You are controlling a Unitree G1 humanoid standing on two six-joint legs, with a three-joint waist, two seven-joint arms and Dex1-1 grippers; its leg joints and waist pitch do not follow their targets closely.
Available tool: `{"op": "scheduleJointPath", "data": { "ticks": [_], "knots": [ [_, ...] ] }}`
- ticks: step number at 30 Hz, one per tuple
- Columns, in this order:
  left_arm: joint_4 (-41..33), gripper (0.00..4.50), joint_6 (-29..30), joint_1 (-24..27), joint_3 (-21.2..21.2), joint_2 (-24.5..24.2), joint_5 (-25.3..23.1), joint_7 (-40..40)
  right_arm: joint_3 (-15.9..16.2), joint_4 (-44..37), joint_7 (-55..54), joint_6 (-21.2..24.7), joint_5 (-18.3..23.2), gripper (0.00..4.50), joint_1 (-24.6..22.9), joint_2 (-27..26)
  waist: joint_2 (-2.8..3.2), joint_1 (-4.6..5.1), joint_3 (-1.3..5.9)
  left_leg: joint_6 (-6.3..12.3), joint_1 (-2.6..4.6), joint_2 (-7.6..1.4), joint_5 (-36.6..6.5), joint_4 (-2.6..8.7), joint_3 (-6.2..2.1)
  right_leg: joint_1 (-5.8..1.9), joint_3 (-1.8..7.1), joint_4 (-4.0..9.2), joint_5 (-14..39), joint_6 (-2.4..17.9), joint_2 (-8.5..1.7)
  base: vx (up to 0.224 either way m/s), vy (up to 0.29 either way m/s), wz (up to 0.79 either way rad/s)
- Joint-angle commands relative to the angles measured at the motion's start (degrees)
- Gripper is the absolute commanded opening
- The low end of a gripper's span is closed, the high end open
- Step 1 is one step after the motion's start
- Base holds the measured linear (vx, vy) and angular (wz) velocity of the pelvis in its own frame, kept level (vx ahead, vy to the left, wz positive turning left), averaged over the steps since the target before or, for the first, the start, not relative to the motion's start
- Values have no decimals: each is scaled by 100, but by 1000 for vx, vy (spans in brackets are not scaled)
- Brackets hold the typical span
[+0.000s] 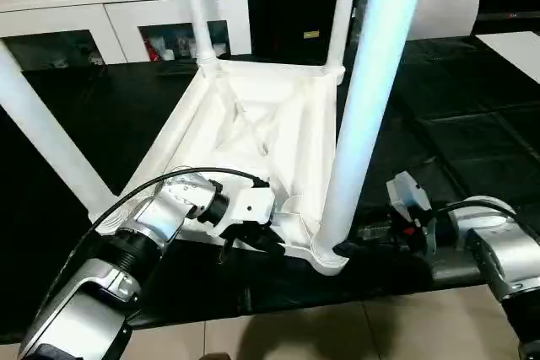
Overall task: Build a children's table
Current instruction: Rotate leg to tighten
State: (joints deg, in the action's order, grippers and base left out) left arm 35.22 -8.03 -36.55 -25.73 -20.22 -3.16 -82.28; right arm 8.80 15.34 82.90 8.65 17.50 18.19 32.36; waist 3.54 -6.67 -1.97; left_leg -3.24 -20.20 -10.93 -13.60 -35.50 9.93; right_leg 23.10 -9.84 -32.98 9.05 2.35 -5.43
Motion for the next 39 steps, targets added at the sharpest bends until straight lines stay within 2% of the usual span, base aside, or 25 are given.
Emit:
{"op": "scheduleJointPath", "data": {
  "ticks": [1, 3, 5, 7, 9, 10, 14, 15, 17, 20, 21, 22, 23, 24, 25, 26, 28, 31, 33, 35, 36, 37, 38, 39],
  "knots": [
    [-61, 0, -227, -116, -199, 82, -24, -291, 90, 151, 27, -23, -27, 206, 148, -95, -141, 32, 388, 684, -29, -277, -217, 385, -74, -374, 397, 399, 1814, 473, -436, 0, 0, 0],
    [-56, 0, -238, -103, -207, 83, -14, -305, 165, 522, 9, -200, -143, 200, 287, -263, -151, 45, 380, 653, -33, -264, -257, 387, -71, -375, 389, 415, 1933, 430, -429, 0, 0, 0],
    [-55, 0, -229, -93, -210, 79, -3, -315, 251, 1007, -3, -407, -264, 193, 461, -441, -134, 72, 367, 597, -20, -248, -423, 390, -60, -355, 367, 455, 2198, 388, -432, 0, 0, 0],
    [-57, 0, -224, -88, -209, 75, -4, -317, 286, 1182, 5, -472, -304, 191, 520, -499, -147, 107, 339, 517, -12, -236, -577, 406, -60, -363, 355, 513, 2467, 286, -420, 0, 0, 0],
    [-61, 0, -198, -80, -202, 71, -8, -308, 306, 1337, 2, -508, -322, 190, 569, -555, -141, 167, 327, 461, 25, -240, -760, 415, -70, -346, 343, 551, 2680, 230, -411, 0, 0, 0],
    [-66, 0, -125, -62, -170, 81, 4, -259, 294, 1460, -45, -530, -330, 190, 606, -619, -124, 194, 330, 451, 29, -251, -801, 421, -80, -350, 344, 549, 2677, 234, -410, 0, 0, 0],
    [-96, 0, 139, -11, -52, 164, 69, -40, 222, 1679, -161, -546, -323, 189, 671, -757, -138, 228, 335, 425, 25, -263, -879, 428, -92, -360, 344, 540, 2640, 275, -418, 0, 0, 0],
    [-131, 0, 299, 23, 9, 228, 77, 149, 170, 1816, -246, -575, -307, 189, 712, -867, -120, 238, 333, 416, 23, -260, -894, 426, -92, -359, 344, 537, 2641, 307, -416, 0, 0, 0],
    [-250, 0, 572, 103, 79, 328, 46, 487, 94, 2222, -648, -773, -428, 189, 821, -1059, -133, 268, 325, 382, 34, -245, -930, 421, -87, -351, 335, 557, 2720, 331, -421, 0, 0, 0],
    [-410, 0, 808, 179, 120, 401, 35, 686, 21, 2603, -974, -952, -518, 189, 945, -1171, -118, 404, 289, 316, 37, -230, -1175, 428, -109, -357, 288, 600, 3025, 276, -418, 0, 0, 0],
    [-570, 0, 994, 254, 164, 491, 35, 887, -82, 2869, -1415, -925, -577, 189, 1060, -1238, -102, 469, 264, 278, 83, -220, -1382, 419, -113, -337, 262, 652, 3263, 210, -414, 0, 0, 0],
    [-616, 0, 1051, 275, 178, 518, 33, 949, -116, 2901, -1543, -899, -587, 188, 1073, -1251, -106, 573, 229, 245, 102, -190, -1590, 409, -127, -338, 207, 706, 3529, 115, -399, 0, 0, 0],
    [-688, 0, 1149, 306, 205, 582, 25, 1080, -188, 2817, -1788, -843, -597, 188, 1033, -1266, -95, 606, 224, 244, 125, -176, -1688, 400, -132, -329, 179, 742, 3649, 54, -389, 0, 0, 0],
    [-731, 0, 1290, 315, 262, 719, -28, 1388, -284, 2494, -2082, -666, -567, 187, 876, -1301, -128, 685, 250, 210, 125, -181, -1706, 402, -151, -352, 183, 747, 3595, 7, -398, 0, 0, 0],
    [-743, 0, 1367, 315, 296, 802, -67, 1578, -334, 2252, -2219, -554, -540, 187, 757, -1321, -126, 711, 241, 220, 99, -183, -1688, 415, -163, -363, 172, 745, 3556, -8, -383, 0, 0, 0],
    [-760, 0, 1487, 301, 327, 915, -119, 1813, -359, 1995, -2538, -393, -607, 187, 682, -1432, -132, 738, 264, 252, 81, -178, -1622, 416, -165, -379, 179, 750, 3467, -40, -390, 0, 0, 0],
    [-778, 0, 1659, 275, 365, 1078, -216, 2178, -357, 1754, -3008, -243, -769, 187, 655, -1631, -127, 819, 289, 291, 3, -193, -1451, 445, -190, -412, 201, 692, 3185, 28, -392, 0, 0, 0],
    [-744, 0, 2049, 182, 454, 1411, -356, 2841, -398, 1866, -3931, -154, -966, 187, 835, -2074, -133, 886, 289, 325, 13, -152, -1429, 419, -169, -380, 199, 722, 3231, 63, -408, 0, 0, 0],
    [-669, 0, 2233, 114, 508, 1723, -513, 3446, -450, 2014, -4892, -109, -1123, 187, 1005, -2463, -115, 989, 265, 292, 24, -110, -1518, 386, -162, -349, 136, 776, 3518, -32, -394, 0, 0, 0],
    [-670, 0, 2300, 112, 538, 1820, -558, 3646, -474, 1973, -5142, -90, -1157, 187, 1013, -2552, -106, 1083, 262, 253, 26, -105, -1584, 377, -175, -338, 100, 810, 3562, -90, -384, 0, 0, 0],
    [-675, 0, 2321, 118, 549, 1866, -560, 3707, -478, 1921, -5208, -139, -1176, 187, 1003, -2588, -99, 1109, 277, 294, 10, -109, -1600, 388, -188, -360, 103, 809, 3501, -108, -395, 0, 0, 0],
    [-684, 0, 2321, 125, 543, 1873, -557, 3696, -520, 1817, -5145, -225, -1104, 187, 963, -2623, -66, 1114, 288, 352, -17, -133, -1560, 409, -206, -376, 137, 780, 3315, -50, -409, 0, 0, 0],
    [-691, 0, 2257, 134, 534, 1805, -575, 3686, -596, 1612, -5065, -246, -1022, 222, 877, -2642, -69, 1115, 296, 387, -24, -151, -1552, 420, -208, -375, 160, 771, 3203, -11, -413, 0, 0, 0],
    [-692, 0, 2221, 137, 528, 1763, -587, 3672, -629, 1525, -5021, -220, -979, 243, 837, -2641, -75, 1096, 327, 448, -45, -191, -1418, 438, -223, -391, 215, 707, 2859, 128, -431, 0, 0, 0]
  ]
}}
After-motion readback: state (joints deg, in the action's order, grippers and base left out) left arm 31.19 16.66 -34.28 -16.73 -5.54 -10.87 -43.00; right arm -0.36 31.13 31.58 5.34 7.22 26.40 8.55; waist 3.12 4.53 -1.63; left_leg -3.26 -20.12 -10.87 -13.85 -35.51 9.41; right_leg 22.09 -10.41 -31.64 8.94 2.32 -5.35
